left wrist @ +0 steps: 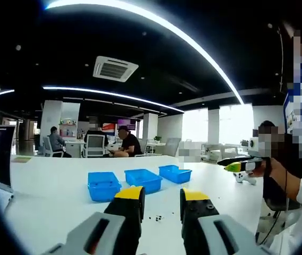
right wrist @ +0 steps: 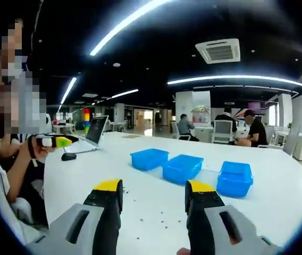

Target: Pick up the resistors one by one and place each resistor into its matching bin, sorting the parts by color and model until every resistor is separated into the correct bin for its type

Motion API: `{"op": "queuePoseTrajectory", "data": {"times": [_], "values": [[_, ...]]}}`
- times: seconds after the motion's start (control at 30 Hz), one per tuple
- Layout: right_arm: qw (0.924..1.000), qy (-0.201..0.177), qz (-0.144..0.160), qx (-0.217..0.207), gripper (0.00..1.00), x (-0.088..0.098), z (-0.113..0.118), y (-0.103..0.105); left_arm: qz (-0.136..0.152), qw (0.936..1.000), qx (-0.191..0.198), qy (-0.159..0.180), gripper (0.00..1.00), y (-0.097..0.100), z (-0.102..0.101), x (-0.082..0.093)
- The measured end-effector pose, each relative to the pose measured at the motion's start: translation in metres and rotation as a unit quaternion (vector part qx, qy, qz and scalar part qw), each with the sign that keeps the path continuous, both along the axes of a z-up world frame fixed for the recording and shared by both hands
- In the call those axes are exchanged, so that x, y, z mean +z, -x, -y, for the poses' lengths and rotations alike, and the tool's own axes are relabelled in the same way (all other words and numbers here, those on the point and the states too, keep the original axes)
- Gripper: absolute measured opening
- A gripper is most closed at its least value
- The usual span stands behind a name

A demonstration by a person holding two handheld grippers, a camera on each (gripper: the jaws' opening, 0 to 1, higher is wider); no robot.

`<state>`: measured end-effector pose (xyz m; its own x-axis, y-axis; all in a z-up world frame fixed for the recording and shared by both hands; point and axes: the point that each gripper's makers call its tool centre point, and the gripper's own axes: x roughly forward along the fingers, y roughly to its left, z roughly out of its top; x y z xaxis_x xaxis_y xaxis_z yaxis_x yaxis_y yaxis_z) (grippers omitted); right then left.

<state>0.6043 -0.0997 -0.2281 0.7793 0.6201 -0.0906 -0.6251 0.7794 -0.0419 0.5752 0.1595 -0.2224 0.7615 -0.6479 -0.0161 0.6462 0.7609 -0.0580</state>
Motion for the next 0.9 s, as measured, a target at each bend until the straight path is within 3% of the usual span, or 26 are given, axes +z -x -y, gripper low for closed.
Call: {"op": "queuePoseTrajectory", "data": {"times": [0.13,0.2,0.37,0.43,0.57,0.7,0.9], "values": [[0.9967,0.06,-0.046,0.028,0.41,-0.015,-0.015,0.002,0.003,1.0,0.001,0.001,0.29,0.002,-0.001,0.002],[0.9957,0.076,-0.042,0.033,0.38,-0.015,-0.022,0.0,0.004,1.0,0.002,0.001,0.29,0.002,-0.002,0.003],[0.985,0.136,-0.075,0.075,0.34,-0.031,-0.054,-0.008,0.004,1.0,0.002,0.001,0.29,0.002,-0.002,0.003],[0.9773,0.156,-0.125,0.07,0.31,-0.046,-0.062,-0.016,0.005,1.0,0.002,0.001,0.29,0.002,-0.002,0.004],[0.9657,0.186,-0.169,0.065,0.23,-0.064,-0.08,-0.034,0.007,1.0,0.003,0.003,0.29,0.003,-0.003,0.006],[0.9527,0.186,-0.225,0.083,0.19,-0.078,-0.105,-0.046,0.007,1.0,0.004,0.004,0.29,0.003,-0.004,0.006],[0.9264,0.195,-0.311,0.085,0.13,-0.108,-0.13,-0.068,0.01,0.9999,0.003,0.006,0.28,0.003,-0.005,0.008]]}}
